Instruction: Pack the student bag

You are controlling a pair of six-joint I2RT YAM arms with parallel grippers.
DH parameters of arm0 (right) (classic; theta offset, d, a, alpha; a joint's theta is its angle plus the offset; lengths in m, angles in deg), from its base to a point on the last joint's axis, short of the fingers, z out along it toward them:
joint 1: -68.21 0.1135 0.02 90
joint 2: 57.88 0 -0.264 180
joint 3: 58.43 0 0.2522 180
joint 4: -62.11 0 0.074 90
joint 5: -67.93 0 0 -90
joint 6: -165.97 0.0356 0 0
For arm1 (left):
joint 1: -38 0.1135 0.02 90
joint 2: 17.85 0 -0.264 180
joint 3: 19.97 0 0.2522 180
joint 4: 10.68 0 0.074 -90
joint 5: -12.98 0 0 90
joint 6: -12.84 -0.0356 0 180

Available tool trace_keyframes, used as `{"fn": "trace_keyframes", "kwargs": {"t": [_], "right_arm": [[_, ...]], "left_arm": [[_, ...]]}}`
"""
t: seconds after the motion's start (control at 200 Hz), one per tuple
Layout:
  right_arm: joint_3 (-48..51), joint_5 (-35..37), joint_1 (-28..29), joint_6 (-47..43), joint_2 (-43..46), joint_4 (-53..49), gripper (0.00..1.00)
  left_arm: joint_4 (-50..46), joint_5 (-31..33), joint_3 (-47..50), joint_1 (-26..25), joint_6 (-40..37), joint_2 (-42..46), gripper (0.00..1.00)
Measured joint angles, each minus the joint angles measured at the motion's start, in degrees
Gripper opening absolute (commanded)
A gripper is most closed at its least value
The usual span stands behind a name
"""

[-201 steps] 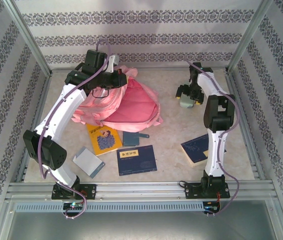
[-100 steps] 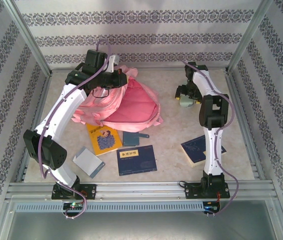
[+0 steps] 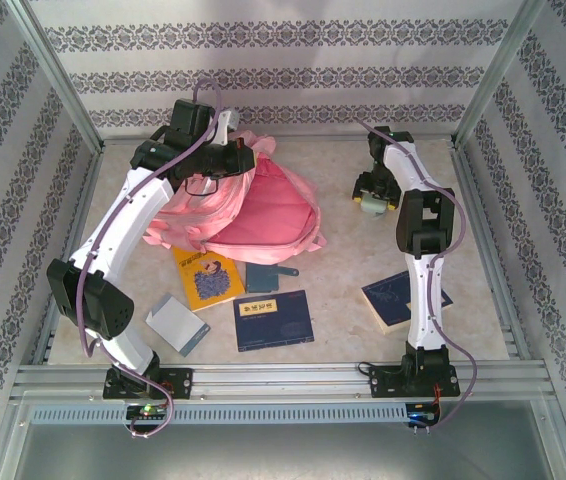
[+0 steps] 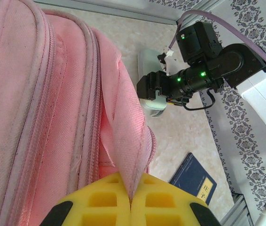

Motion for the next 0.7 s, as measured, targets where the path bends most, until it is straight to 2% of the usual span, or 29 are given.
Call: {"fn": "trace_keyframes", "kwargs": {"t": [0.215, 0.52, 0.7], "right_arm": [[2.7, -0.1, 0.0, 0.4, 4.2, 1.8, 0.66], [18.2, -1.7, 1.0, 3.5, 26.4, 8.5, 0.61], [24.8, -5.5, 6.6, 6.2, 37.6, 10.9, 0.61]], "left_arm": [[-0.7, 1.3, -1.1, 0.0, -1.3, -0.1, 0.00], [-1.3, 2.4, -1.1, 0.3, -3.0, 0.4, 0.00], [-1.4, 3.0, -1.1, 0.9, -3.0, 1.1, 0.00]]}}
